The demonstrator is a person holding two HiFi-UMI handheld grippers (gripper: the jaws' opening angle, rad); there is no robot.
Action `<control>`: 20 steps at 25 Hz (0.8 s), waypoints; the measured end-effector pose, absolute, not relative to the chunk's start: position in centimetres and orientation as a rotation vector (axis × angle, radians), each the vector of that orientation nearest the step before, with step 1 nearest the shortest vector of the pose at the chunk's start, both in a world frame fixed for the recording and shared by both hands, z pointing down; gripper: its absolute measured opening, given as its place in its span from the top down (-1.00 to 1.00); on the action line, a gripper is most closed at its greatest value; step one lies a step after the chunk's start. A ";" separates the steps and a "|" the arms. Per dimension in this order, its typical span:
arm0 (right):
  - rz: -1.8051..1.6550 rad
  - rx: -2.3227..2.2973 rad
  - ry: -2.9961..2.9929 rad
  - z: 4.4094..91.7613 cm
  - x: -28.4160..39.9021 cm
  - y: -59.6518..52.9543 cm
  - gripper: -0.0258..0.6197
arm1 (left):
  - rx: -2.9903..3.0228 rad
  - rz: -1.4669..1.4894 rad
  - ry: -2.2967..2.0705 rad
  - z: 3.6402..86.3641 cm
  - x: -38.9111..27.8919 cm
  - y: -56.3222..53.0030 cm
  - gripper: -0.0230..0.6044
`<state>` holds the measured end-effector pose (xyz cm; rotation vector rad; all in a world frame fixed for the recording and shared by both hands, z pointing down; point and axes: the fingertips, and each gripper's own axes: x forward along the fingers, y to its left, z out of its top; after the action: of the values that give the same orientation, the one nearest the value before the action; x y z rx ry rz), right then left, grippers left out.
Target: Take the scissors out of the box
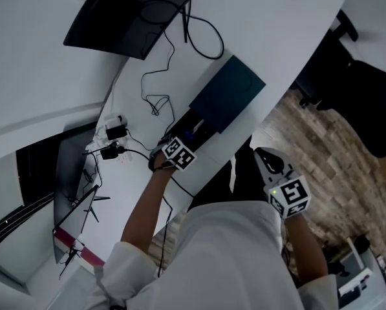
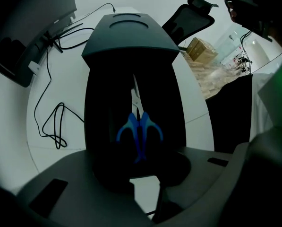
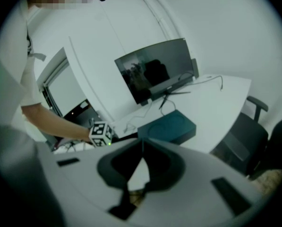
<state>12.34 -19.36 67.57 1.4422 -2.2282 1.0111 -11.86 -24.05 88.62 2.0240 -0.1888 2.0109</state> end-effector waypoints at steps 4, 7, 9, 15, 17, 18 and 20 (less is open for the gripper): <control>0.994 1.436 -2.250 66.9 12.9 -19.9 0.82 | 2.028 1.984 -0.234 86.9 -11.5 -24.0 0.60; 0.976 1.424 -2.270 66.6 13.2 -20.1 0.82 | 2.031 1.962 -0.288 85.6 -11.5 -23.9 0.60; 0.962 1.409 -2.290 66.2 13.2 -20.3 0.82 | 2.031 1.953 -0.321 84.7 -11.5 -23.8 0.60; 0.916 1.356 -2.356 65.1 13.3 -21.2 0.82 | 1.999 1.938 -0.419 82.6 -12.5 -22.7 0.60; 0.900 1.338 -2.382 64.7 13.2 -21.7 0.82 | 1.983 1.916 -0.463 81.9 -13.0 -22.2 0.60; 0.894 1.329 -2.394 64.5 13.2 -21.9 0.82 | 1.974 1.896 -0.490 81.5 -13.1 -21.9 0.60; 0.886 1.309 -2.421 64.0 13.2 -22.4 0.82 | 1.960 1.830 -0.557 80.8 -13.4 -21.5 0.60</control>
<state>13.17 -22.43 64.02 1.3095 -2.4205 0.8858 -13.40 -21.46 80.82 1.9602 -0.5573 1.8302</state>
